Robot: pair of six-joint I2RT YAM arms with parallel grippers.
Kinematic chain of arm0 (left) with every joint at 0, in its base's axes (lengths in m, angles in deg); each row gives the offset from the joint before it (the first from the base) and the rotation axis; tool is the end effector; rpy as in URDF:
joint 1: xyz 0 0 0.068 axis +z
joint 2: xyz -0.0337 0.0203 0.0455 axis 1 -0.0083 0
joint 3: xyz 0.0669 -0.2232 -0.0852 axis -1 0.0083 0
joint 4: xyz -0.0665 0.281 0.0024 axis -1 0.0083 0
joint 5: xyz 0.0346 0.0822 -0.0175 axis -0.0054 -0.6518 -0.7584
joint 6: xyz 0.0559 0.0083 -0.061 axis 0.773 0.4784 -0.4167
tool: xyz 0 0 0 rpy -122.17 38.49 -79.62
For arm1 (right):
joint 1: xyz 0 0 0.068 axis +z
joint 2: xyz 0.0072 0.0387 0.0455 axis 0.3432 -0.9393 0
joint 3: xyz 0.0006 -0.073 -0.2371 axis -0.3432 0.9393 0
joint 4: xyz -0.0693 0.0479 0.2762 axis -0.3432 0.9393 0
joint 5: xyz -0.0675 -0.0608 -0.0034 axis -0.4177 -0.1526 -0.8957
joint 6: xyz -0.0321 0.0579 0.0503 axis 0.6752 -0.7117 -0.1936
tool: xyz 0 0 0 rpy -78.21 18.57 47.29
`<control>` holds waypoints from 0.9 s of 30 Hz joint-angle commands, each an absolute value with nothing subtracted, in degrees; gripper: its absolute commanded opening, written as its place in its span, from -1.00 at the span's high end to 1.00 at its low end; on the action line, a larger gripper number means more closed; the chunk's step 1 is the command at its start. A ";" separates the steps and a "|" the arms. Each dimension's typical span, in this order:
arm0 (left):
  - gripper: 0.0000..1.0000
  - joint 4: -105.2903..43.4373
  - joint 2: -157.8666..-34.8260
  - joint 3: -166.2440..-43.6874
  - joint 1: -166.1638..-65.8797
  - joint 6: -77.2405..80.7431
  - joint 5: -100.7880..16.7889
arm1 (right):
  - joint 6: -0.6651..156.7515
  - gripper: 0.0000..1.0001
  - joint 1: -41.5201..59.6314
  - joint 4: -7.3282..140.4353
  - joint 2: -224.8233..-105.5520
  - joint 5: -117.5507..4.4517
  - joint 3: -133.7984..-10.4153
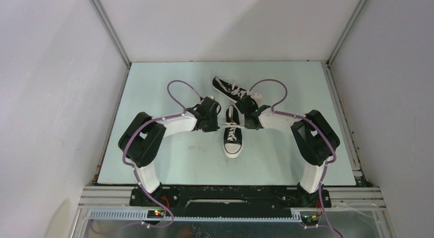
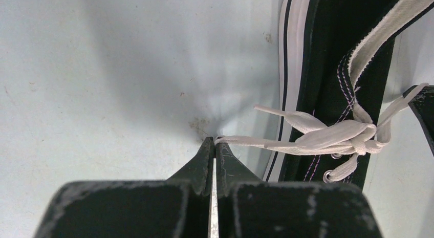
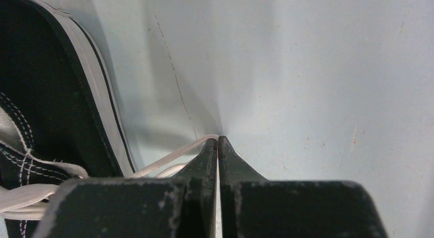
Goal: Tie the shoes
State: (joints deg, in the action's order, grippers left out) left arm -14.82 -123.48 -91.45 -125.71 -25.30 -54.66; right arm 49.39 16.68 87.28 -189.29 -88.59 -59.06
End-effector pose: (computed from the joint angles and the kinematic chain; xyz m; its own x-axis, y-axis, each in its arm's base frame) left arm 0.3169 -0.2249 0.0755 -0.8810 -0.1268 -0.4558 0.0073 0.9597 -0.2810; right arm 0.3276 0.2072 0.0765 -0.8178 0.0488 -0.5734 0.0924 0.9946 -0.0471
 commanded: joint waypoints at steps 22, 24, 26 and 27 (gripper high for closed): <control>0.97 -4.54 -123.90 -90.00 -125.95 -22.58 -65.38 | 55.41 0.93 14.08 88.16 -188.97 -90.49 -59.02; 0.54 -4.51 -121.18 -90.28 -126.92 -21.63 -66.82 | 58.61 0.21 13.92 82.57 -185.91 -82.85 -56.57; 0.10 -3.22 -117.70 -91.74 -127.39 -20.45 -68.14 | 60.27 -0.11 13.35 79.68 -182.05 -78.49 -55.94; -0.07 -2.97 -114.85 -92.29 -127.48 -20.04 -68.40 | 60.61 -0.17 13.25 78.86 -180.67 -77.58 -56.03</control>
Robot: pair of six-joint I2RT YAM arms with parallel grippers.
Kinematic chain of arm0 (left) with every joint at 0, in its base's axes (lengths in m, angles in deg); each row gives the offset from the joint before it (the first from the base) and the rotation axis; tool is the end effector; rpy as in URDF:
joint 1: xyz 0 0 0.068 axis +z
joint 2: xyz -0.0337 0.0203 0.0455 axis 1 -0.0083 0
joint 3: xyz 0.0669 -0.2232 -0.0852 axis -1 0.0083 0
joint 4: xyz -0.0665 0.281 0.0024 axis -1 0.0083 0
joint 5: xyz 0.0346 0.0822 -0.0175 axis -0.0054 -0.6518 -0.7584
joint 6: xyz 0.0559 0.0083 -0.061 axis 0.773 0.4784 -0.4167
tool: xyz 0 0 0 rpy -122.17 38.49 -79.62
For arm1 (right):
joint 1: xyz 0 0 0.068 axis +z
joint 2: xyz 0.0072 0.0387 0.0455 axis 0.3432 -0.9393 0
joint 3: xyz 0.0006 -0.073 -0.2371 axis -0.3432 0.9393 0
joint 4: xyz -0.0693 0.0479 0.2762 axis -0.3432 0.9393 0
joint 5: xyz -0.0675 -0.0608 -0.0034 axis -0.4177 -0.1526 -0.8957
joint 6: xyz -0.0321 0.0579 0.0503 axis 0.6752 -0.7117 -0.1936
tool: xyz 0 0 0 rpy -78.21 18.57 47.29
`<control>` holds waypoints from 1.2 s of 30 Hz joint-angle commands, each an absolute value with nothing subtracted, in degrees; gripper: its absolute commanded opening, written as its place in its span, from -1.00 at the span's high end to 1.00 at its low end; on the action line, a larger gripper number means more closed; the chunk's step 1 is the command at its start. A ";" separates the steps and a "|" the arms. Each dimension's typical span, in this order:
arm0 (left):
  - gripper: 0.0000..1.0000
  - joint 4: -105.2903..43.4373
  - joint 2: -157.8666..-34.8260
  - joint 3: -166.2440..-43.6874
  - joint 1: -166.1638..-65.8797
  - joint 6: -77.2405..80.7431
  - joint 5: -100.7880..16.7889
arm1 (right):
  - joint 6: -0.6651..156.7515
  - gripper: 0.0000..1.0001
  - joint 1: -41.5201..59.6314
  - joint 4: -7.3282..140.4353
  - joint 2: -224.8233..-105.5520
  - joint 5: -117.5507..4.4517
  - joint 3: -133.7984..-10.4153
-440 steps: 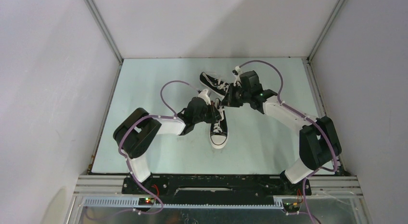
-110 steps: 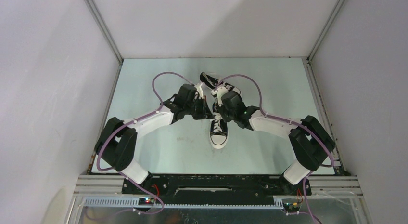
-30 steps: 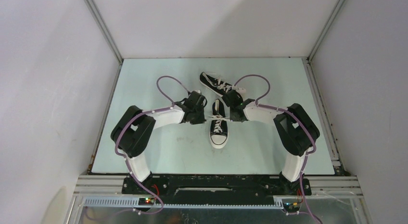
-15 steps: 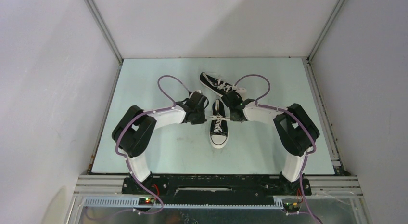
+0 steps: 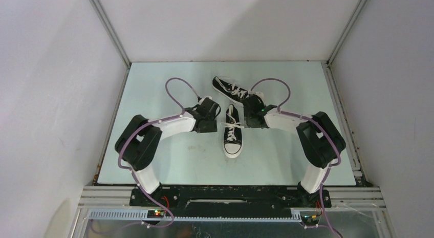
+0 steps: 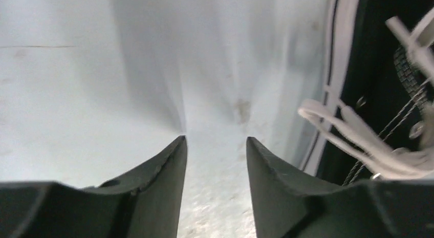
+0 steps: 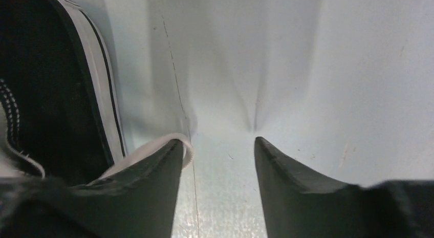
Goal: Tie the shoes
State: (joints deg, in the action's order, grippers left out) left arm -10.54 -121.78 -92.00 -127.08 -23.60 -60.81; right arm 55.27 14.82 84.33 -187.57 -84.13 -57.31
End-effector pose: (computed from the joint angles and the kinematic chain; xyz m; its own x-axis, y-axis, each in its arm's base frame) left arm 0.3111 -0.2224 0.0846 -0.8647 -0.0803 -0.4958 0.0086 0.9846 -0.1745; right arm 0.3314 0.2009 0.0795 -0.8224 -0.0076 -0.5689 0.0046 0.9998 -0.0200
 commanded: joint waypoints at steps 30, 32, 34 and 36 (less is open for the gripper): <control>-0.99 -38.28 -45.55 -45.06 -116.70 6.88 -88.93 | 73.17 -0.99 -2.30 57.78 -124.73 -83.41 -18.54; -0.98 -39.98 -47.87 -44.85 -114.43 8.00 -90.02 | 75.12 -0.99 -5.15 53.55 -125.15 -81.84 -16.07; -0.96 -44.79 -50.09 -42.86 -111.85 8.78 -90.93 | 77.93 -0.99 -8.57 48.51 -126.43 -77.48 -13.84; -0.95 -52.80 -52.50 -39.47 -107.60 9.83 -88.15 | 79.83 -0.99 -11.61 45.54 -130.31 -73.67 -12.98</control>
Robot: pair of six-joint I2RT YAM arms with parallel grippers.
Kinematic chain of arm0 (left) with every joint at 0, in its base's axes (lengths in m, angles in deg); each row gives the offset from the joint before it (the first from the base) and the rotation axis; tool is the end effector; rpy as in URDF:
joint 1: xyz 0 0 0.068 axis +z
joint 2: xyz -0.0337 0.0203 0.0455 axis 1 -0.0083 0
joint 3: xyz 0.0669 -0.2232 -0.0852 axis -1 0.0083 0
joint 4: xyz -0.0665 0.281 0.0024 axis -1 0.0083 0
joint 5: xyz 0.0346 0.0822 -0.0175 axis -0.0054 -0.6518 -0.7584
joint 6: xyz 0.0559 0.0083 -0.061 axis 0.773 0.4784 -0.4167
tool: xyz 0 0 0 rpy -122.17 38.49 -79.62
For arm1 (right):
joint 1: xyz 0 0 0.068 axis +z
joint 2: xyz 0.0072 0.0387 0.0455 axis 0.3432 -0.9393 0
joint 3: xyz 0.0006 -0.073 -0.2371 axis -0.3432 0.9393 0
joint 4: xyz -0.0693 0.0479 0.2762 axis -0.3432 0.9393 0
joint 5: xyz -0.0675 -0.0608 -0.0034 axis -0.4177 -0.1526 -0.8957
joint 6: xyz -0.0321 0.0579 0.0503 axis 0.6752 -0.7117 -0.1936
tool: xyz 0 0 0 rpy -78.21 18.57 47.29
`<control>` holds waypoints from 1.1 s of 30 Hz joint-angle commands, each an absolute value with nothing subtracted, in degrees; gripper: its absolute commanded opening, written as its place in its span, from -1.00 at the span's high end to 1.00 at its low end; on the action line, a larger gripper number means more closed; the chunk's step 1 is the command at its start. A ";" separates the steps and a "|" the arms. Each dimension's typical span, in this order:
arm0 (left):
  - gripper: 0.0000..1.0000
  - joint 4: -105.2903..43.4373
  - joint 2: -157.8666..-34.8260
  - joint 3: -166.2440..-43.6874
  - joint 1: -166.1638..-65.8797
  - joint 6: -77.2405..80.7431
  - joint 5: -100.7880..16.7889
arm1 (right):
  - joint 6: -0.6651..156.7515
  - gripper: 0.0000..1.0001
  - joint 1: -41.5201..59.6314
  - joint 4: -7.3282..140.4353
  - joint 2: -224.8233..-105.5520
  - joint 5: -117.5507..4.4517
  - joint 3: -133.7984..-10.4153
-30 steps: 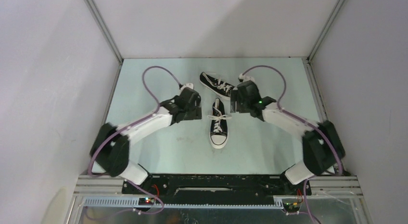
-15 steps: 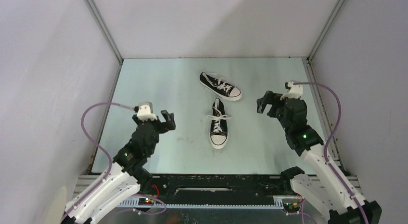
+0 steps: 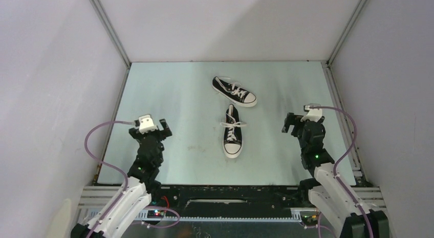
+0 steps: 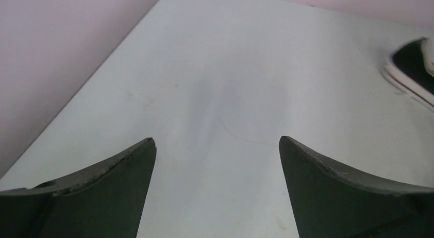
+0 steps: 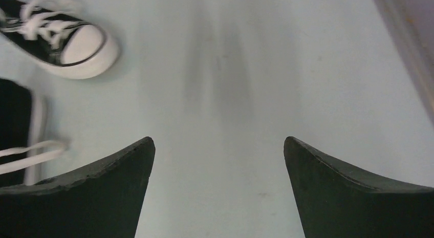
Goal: Tie the shoes
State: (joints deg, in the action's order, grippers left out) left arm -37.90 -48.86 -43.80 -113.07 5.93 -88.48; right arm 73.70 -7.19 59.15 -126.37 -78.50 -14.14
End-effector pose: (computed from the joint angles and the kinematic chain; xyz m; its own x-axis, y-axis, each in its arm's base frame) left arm 0.2185 -0.0462 0.1848 -0.0920 -0.0703 -0.9933 -0.2621 0.9640 -0.0439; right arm 0.2528 0.0394 0.1703 -0.2896 0.1261 -0.9488 0.0709 0.9914 0.1102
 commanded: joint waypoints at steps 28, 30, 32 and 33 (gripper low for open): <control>-0.70 -78.75 -80.58 -43.12 -85.39 9.00 -65.92 | 82.29 -0.99 -15.83 4.00 -162.10 -79.63 -8.07; -0.69 -89.79 -85.03 -39.95 -81.62 5.97 -63.48 | 81.44 -0.99 -16.38 6.02 -161.64 -79.48 -8.59; -0.67 -92.01 -86.55 -38.84 -79.59 6.03 -57.54 | 81.13 -0.99 -17.26 6.43 -161.88 -78.25 -9.04; -0.61 -88.67 -86.57 -41.65 -79.68 6.87 -56.01 | 81.02 -0.99 -17.57 6.87 -161.93 -77.86 -9.24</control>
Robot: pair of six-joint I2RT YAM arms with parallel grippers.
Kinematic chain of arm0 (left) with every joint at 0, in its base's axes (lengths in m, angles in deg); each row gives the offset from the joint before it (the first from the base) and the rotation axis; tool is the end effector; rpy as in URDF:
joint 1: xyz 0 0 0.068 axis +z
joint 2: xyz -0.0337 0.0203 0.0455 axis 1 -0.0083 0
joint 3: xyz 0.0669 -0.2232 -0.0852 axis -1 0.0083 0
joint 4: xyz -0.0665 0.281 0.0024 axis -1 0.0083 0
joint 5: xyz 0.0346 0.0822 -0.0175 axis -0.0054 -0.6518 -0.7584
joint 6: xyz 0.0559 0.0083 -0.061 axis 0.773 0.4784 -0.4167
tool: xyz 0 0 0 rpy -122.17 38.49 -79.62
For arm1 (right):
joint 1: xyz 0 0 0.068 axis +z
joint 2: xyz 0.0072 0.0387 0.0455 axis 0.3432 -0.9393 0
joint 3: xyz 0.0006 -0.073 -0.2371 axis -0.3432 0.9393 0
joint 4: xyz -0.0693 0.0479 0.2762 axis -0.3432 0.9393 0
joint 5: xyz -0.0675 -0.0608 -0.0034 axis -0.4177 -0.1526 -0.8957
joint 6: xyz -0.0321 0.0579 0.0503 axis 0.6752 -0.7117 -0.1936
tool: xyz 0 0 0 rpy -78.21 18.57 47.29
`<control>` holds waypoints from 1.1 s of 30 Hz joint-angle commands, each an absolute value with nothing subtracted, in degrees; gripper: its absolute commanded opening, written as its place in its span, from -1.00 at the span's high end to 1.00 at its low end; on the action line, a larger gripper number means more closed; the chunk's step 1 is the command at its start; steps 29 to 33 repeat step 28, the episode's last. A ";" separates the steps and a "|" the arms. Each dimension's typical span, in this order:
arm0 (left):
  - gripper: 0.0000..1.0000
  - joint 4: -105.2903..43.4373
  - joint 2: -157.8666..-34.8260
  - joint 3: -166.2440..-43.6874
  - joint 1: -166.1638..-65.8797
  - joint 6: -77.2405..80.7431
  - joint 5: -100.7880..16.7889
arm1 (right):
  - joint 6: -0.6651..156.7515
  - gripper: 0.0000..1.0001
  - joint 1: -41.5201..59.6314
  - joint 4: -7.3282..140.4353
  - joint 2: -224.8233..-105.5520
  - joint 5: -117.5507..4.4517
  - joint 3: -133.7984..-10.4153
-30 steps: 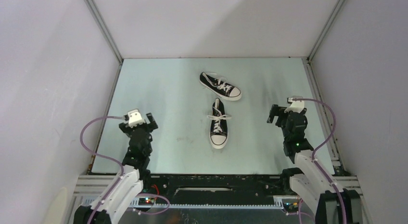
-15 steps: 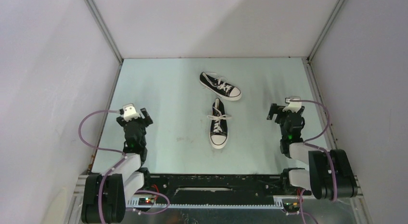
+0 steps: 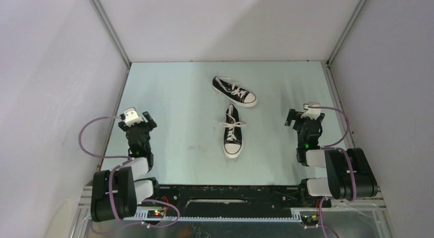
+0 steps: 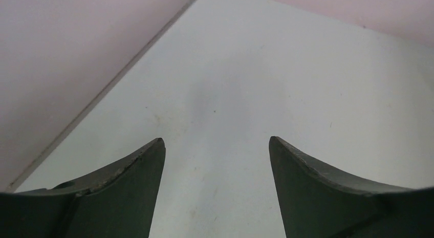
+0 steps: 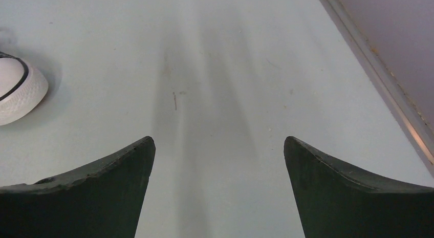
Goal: Tie the shoes
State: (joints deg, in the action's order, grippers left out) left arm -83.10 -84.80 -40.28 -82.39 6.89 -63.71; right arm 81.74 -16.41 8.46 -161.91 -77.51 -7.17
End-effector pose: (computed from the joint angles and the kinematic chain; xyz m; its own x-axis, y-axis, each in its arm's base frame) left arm 0.2570 0.0492 0.1272 0.0033 -0.1095 -0.9940 -0.3533 0.9297 -0.1036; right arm 0.2747 0.0008 0.0934 -0.1573 0.0430 -0.9866 0.1735 0.9847 0.0152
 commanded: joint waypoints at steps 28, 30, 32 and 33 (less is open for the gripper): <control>-0.99 -91.29 -92.72 -42.61 -83.89 13.24 -49.68 | 80.88 -0.99 -17.70 7.40 -161.92 -77.67 -9.40; -0.99 -91.29 -92.72 -42.61 -83.89 13.24 -49.68 | 80.88 -0.99 -17.70 7.40 -161.92 -77.67 -9.40; -0.99 -91.29 -92.72 -42.61 -83.89 13.24 -49.68 | 80.88 -0.99 -17.70 7.40 -161.92 -77.67 -9.40; -0.99 -91.29 -92.72 -42.61 -83.89 13.24 -49.68 | 80.88 -0.99 -17.70 7.40 -161.92 -77.67 -9.40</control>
